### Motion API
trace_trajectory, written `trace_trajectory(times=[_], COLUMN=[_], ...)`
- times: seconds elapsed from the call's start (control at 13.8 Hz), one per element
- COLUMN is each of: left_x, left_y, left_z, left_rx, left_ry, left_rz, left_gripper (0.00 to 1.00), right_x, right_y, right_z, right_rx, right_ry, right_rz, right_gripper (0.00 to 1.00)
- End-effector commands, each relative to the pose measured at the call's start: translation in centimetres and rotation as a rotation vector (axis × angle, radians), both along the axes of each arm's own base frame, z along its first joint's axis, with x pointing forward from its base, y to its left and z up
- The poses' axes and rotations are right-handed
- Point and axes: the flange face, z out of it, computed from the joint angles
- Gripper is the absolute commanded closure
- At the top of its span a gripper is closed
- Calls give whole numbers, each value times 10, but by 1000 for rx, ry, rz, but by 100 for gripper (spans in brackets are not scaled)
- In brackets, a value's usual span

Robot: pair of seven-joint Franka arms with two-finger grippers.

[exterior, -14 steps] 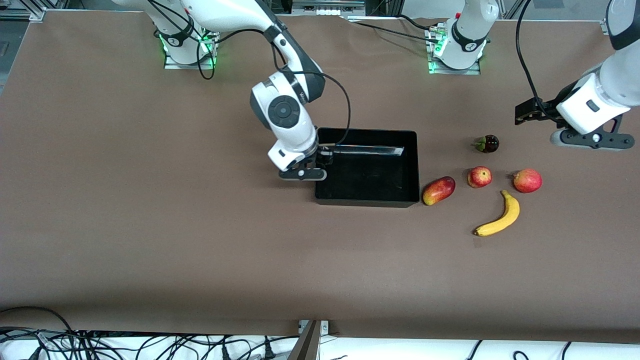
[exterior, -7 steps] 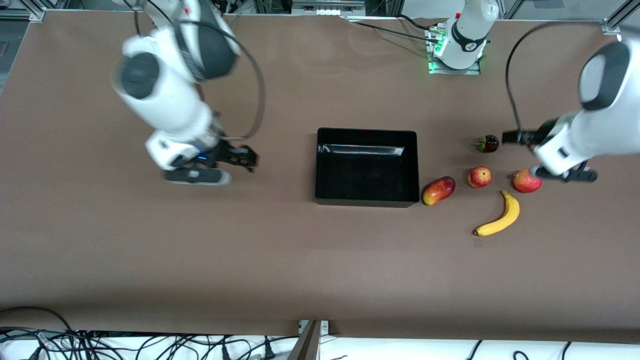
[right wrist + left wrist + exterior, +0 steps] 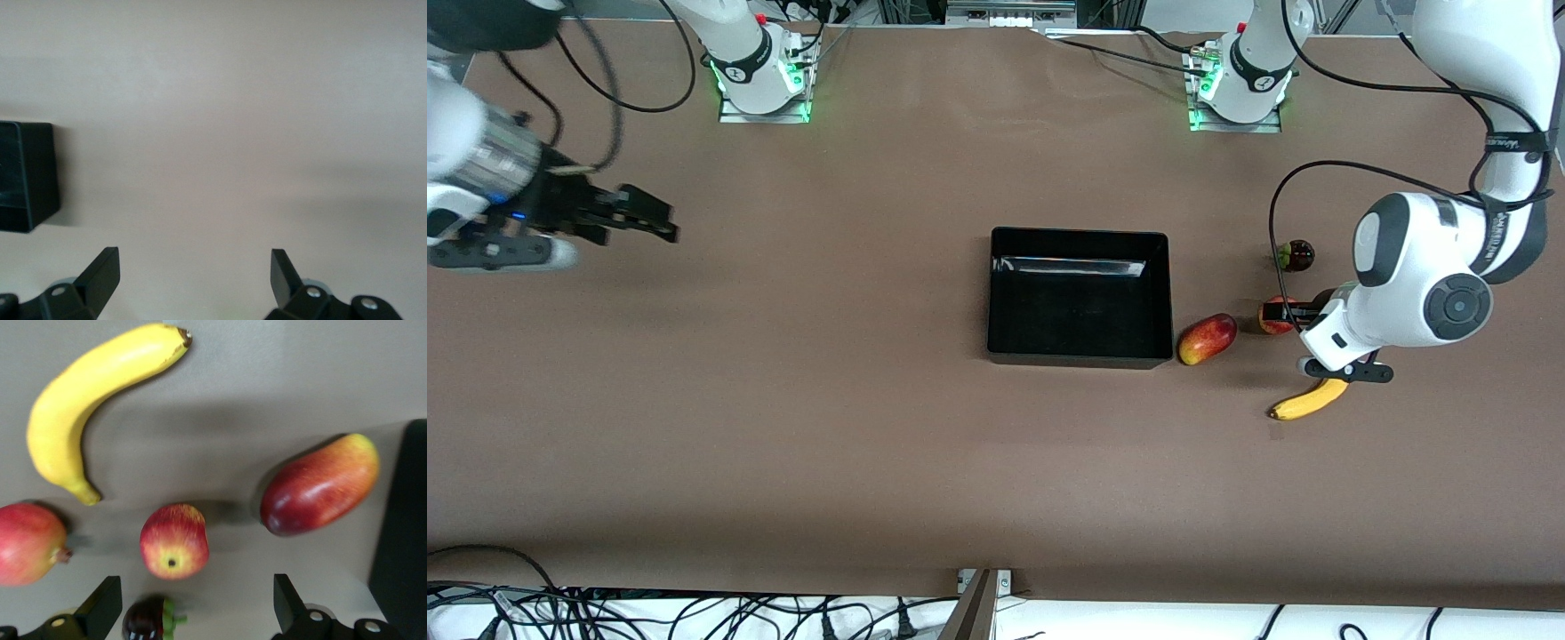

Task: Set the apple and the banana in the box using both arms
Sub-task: 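Release the box with the right gripper while the left gripper reaches the apple, then grasp the red apple beside the mango with the left gripper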

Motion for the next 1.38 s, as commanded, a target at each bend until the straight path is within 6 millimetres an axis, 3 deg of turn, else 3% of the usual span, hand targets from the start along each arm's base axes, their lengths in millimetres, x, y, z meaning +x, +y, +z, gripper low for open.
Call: trace_trajectory(times=[0.0, 0.07, 0.22, 0.43, 0.51, 0.58, 0.65, 0.72, 0.8, 0.87, 1.01, 1.09, 1.16, 1.3], left_x=[-16, -19, -33, -40, -40, -40, -40, -38, -38, -28, -10, -4, -2, -15], left_y=[6, 9, 15, 12, 12, 12, 12, 10, 5, -4, -40, -63, -99, -166], left_z=[-30, -42, -75, -91, -95, -95, -94, -88, -80, -52, 14, 45, 70, 79], left_rx=[59, 103, 100, 90, 89, 90, 87, 89, 96, 108, 130, 134, 105, 0], left_ry=[-24, -2, 52, 35, 41, 42, 46, 43, 65, 74, 177, 211, 211, 223], left_rz=[-69, -117, -106, -99, -101, -102, -113, -124, -125, -123, -159, -180, -218, -210], left_gripper=[0, 0, 0, 0, 13, 52, 72, 83, 83, 83, 81, 80, 78, 76], right_x=[-22, -24, -24, -26, -25, -24, -23, -24, -24, -24, -24, -24, -24, -24], right_y=[-39, -51, -55, -53, -53, -53, -53, -49, -36, -35, -26, -25, -29, -31], right_z=[21, 22, 26, 26, 25, 26, 24, 24, 22, 22, 24, 30, 35, 37], right_rx=[-11, -13, -35, -74, -96, -112, -114, -116, -152, -217, -254, -249, -244, -200], right_ry=[-23, -20, -28, -21, -21, -28, -20, -15, -9, -8, -16, -29, -38, -37], right_rz=[57, 68, 76, 84, 86, 92, 95, 103, 134, 147, 162, 156, 127, 85], right_gripper=[0, 0, 0, 0, 0, 0, 0, 0, 0, 0, 0, 0, 0, 0])
